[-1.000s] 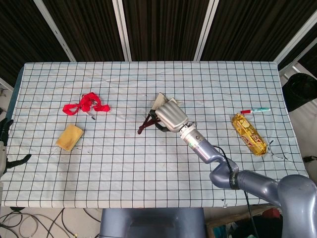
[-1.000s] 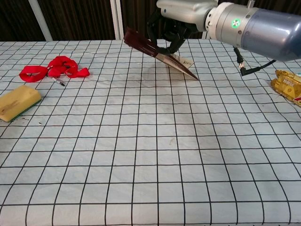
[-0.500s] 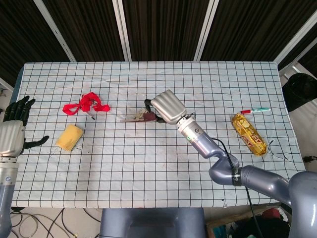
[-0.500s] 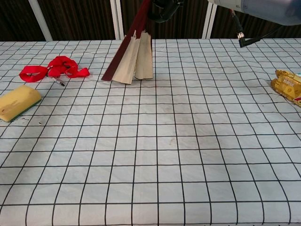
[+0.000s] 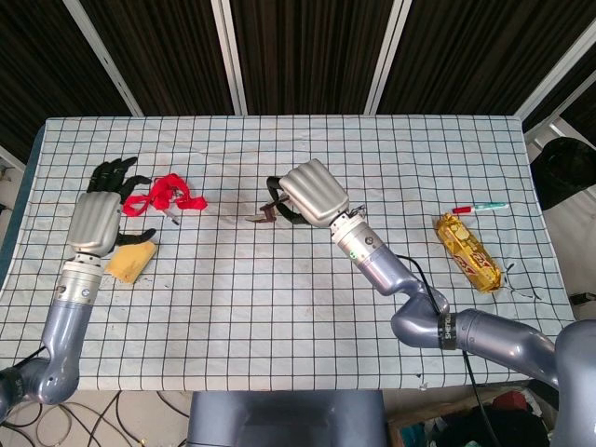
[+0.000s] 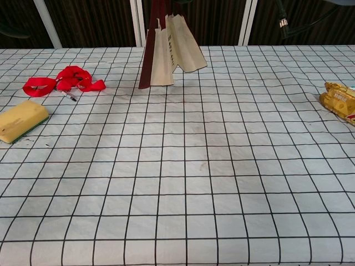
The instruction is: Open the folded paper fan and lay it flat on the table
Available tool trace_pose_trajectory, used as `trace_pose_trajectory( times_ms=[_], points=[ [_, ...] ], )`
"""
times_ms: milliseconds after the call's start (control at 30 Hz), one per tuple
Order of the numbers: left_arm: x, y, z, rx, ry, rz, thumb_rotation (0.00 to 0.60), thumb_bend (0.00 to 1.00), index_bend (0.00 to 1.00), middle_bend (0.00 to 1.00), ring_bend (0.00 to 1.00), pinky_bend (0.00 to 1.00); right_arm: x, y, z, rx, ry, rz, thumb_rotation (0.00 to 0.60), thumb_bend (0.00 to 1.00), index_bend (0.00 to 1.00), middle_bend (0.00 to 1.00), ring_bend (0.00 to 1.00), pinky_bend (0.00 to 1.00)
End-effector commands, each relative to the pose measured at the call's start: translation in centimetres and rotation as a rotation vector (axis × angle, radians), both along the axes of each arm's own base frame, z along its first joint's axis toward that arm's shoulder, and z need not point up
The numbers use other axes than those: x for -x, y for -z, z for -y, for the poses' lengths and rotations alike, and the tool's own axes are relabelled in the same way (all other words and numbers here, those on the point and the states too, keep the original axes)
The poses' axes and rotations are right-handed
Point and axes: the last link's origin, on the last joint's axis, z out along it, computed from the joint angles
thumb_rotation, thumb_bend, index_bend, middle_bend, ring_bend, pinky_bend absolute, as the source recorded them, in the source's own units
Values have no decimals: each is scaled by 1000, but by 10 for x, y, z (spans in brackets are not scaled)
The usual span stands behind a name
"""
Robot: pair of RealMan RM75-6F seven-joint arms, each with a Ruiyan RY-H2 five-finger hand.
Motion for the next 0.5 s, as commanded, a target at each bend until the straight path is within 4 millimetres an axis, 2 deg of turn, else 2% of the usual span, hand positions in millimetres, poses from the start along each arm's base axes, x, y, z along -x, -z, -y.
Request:
trace_pose_trajectory(
  times_ms=[33, 200, 500],
  points=[
    [-7, 13, -3, 11, 10, 0, 600, 81, 307, 71, 0, 0, -9, -4, 1, -2, 18, 25, 600, 466, 802, 910, 964, 732],
    [-13, 32, -11, -3, 33, 9, 600, 102, 366, 81, 0, 0, -24, -11, -1, 6, 41, 58, 600, 466, 802, 909, 964, 732],
    [-18, 54, -17, -15, 66, 55, 600, 126, 403, 86, 0, 0, -42, -18, 0, 6, 103, 124, 600, 468, 802, 910, 965, 732]
  ],
)
